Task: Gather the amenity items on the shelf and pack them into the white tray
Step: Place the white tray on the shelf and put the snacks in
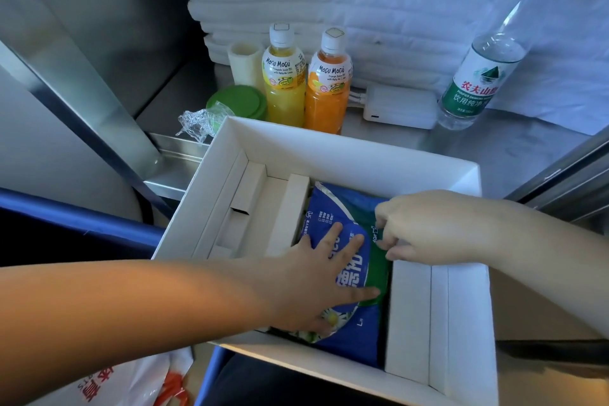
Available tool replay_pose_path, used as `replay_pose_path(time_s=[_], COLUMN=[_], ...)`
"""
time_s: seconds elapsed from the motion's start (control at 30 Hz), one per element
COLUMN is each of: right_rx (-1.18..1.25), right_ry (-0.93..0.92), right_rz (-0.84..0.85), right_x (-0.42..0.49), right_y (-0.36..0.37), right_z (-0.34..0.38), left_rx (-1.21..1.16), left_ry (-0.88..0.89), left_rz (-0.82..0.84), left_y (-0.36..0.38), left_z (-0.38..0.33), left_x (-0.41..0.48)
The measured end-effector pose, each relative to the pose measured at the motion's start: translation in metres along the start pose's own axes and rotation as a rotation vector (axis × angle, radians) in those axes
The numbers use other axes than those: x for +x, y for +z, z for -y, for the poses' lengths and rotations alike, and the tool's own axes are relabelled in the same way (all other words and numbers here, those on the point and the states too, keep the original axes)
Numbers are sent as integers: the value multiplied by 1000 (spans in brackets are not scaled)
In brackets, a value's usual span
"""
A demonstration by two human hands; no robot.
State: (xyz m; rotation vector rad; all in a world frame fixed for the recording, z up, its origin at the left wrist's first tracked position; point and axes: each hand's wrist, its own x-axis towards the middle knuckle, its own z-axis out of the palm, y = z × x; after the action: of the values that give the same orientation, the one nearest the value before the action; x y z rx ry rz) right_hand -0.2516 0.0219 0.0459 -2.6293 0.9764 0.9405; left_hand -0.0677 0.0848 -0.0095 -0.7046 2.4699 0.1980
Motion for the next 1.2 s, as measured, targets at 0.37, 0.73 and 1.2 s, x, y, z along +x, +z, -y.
replay_pose_path(time_s=[0.37, 0.73, 1.2], right_rx=[14, -122, 111], right_ry=[55, 48, -83], right_rz=[68, 120, -426], right_x=[6, 8, -10], right_y=[2, 10, -12], right_z=[-4, 6, 4], left_rx=[-51, -77, -19], left_ry=[-258, -250, -293], left_rz=[-43, -41, -260], left_y=[0, 5, -16], left_z=[36, 24, 40], left_x=[10, 9, -15])
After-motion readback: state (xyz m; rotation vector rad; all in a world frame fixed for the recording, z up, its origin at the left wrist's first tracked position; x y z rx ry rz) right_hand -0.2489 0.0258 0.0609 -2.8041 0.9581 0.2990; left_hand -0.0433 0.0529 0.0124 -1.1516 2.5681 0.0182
